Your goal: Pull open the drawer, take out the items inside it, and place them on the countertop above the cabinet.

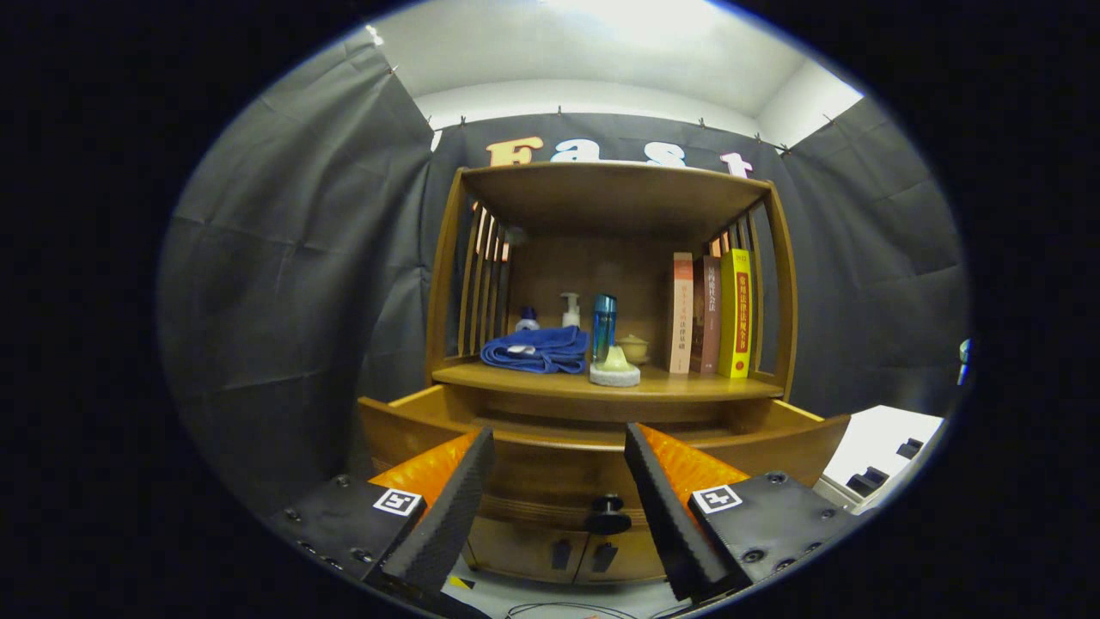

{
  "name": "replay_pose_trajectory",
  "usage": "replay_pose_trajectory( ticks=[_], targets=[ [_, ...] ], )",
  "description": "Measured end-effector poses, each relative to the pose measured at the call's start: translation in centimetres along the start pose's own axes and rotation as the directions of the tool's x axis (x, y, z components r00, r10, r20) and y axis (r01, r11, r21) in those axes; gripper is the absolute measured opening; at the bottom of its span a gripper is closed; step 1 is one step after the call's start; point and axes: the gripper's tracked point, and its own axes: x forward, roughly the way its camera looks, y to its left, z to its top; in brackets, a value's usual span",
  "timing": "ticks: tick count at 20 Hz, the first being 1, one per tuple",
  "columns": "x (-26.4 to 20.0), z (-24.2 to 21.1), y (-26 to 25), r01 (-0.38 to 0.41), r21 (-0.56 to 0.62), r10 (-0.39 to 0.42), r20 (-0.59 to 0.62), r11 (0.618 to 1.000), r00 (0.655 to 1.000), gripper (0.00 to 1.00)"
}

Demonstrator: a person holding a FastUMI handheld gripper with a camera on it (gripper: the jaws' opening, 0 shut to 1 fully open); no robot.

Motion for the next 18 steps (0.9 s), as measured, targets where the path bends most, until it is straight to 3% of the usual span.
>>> replay_pose_trajectory(
  ticks=[6, 18],
  targets=[
    [1.1, -3.7, -0.2, -0.011, 0.030, 0.011, -0.030, 1.000, 0.999, 0.99],
    [4.7, -7.6, -2.9, 0.101, 0.002, -0.100, -0.107, 0.995, 0.989, 0.99]
  ],
)
